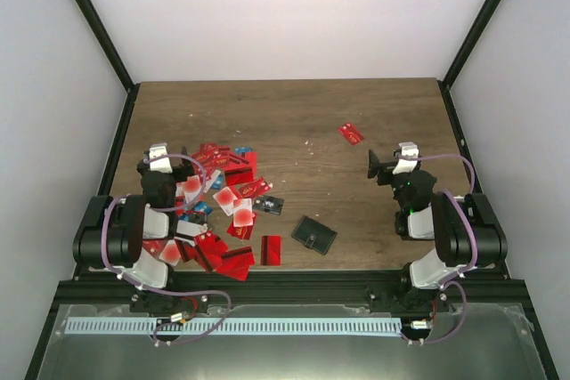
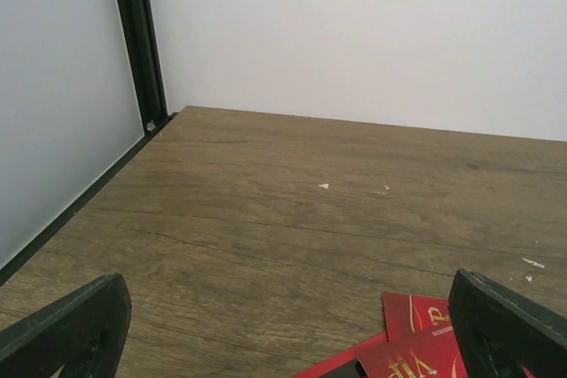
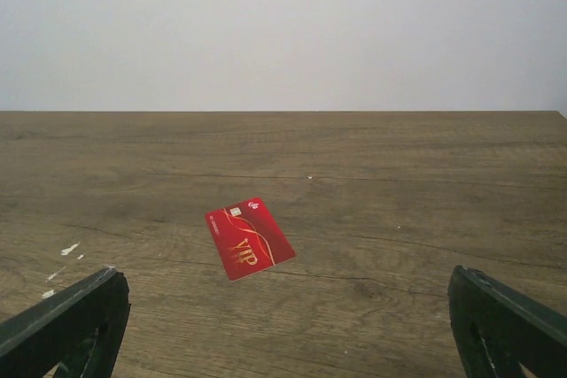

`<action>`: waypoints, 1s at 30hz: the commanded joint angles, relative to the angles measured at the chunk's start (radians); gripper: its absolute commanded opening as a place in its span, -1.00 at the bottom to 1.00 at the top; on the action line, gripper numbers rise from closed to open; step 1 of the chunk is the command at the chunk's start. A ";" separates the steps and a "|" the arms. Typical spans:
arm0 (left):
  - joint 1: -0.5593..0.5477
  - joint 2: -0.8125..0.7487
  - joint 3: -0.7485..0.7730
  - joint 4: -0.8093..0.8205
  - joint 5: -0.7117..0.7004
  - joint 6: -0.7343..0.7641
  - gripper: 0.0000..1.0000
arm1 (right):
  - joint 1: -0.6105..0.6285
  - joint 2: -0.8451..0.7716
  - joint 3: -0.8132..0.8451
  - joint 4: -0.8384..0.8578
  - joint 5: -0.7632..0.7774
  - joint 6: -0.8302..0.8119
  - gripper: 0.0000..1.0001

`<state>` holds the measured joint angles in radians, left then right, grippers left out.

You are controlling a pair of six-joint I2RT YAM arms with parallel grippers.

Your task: Put the credit cards into the card holder

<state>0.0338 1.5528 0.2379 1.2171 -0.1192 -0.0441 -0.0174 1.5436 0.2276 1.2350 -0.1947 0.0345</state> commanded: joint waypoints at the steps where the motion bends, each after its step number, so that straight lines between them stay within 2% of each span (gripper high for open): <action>1: -0.003 0.003 0.012 0.014 0.003 0.011 1.00 | 0.003 -0.003 0.013 0.016 0.004 -0.018 1.00; 8: -0.003 0.002 0.012 0.013 -0.003 0.007 1.00 | 0.003 0.000 0.019 0.009 0.014 -0.014 1.00; 10: -0.003 -0.013 -0.003 0.025 -0.052 -0.010 1.00 | 0.004 -0.004 0.018 0.014 0.023 -0.014 1.00; 13: -0.003 -0.111 -0.040 0.014 -0.085 -0.016 1.00 | 0.039 -0.107 0.026 -0.084 0.164 0.000 1.00; 15: -0.009 -0.248 -0.028 -0.124 -0.113 -0.031 1.00 | 0.061 -0.241 0.073 -0.268 0.231 0.020 1.00; 18: -0.010 -0.477 0.083 -0.534 -0.166 -0.152 1.00 | 0.089 -0.409 0.196 -0.568 0.222 0.089 1.00; 20: -0.009 -0.596 0.153 -0.739 -0.144 -0.209 1.00 | 0.098 -0.489 0.292 -0.760 0.171 0.146 1.00; 23: -0.009 -0.756 0.210 -0.937 -0.121 -0.276 1.00 | 0.098 -0.564 0.412 -0.984 0.067 0.235 1.00; 26: -0.008 -0.900 0.247 -1.140 -0.169 -0.496 1.00 | 0.100 -0.618 0.476 -1.161 -0.019 0.345 1.00; 28: -0.006 -0.960 0.270 -1.242 -0.101 -0.545 1.00 | 0.100 -0.625 0.520 -1.291 -0.092 0.431 1.00; 30: -0.008 -0.982 0.306 -1.327 0.065 -0.556 1.00 | 0.104 -0.611 0.549 -1.420 -0.173 0.491 1.00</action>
<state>0.0265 0.6140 0.4919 0.2161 -0.2401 -0.4500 0.0715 0.9150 0.7181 0.2104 -0.1917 0.3405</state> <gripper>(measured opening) 0.999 0.998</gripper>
